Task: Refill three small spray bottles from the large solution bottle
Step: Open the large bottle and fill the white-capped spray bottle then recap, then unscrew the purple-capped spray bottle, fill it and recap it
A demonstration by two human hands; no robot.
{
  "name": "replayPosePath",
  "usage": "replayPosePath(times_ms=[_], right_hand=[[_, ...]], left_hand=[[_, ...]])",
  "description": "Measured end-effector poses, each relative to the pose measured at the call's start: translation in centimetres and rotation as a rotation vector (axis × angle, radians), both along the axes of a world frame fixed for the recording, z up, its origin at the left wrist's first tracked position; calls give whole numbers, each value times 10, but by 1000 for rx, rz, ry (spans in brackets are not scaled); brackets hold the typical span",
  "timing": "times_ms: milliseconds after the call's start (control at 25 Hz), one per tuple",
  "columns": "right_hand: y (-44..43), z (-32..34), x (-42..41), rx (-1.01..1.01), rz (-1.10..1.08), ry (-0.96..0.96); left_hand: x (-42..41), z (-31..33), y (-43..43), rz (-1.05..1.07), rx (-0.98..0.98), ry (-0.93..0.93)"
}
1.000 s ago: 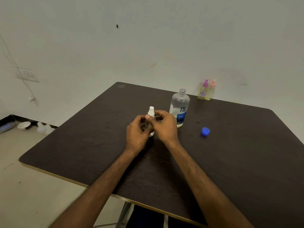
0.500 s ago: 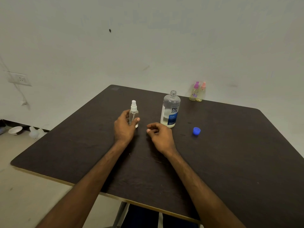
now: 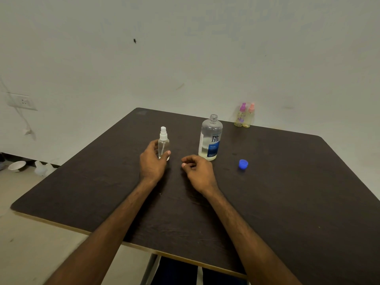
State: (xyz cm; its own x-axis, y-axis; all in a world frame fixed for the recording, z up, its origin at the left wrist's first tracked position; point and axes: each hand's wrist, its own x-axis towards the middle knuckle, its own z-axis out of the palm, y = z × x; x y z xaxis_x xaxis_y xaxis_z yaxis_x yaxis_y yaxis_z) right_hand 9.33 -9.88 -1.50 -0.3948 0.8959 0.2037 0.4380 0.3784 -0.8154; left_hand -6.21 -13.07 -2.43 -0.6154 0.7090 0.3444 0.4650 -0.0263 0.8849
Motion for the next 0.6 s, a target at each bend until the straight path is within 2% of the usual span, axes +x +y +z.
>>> replayPosePath(times_ms=[160, 280, 360, 480, 600], right_hand=[[1, -2, 1, 0, 0, 12], [-3, -2, 3, 61, -39, 114], [-6, 2, 9, 138, -85, 257], [-8, 16, 24, 242, -185, 499], [3, 29, 48, 312, -334, 620]], left_hand=[[2, 1, -7, 27, -18, -19], [18, 8, -28, 126, 182, 146], [35, 15, -38, 54, 301, 239], [52, 16, -28, -67, 270, 244], [56, 9, 2, -158, 144, 113]])
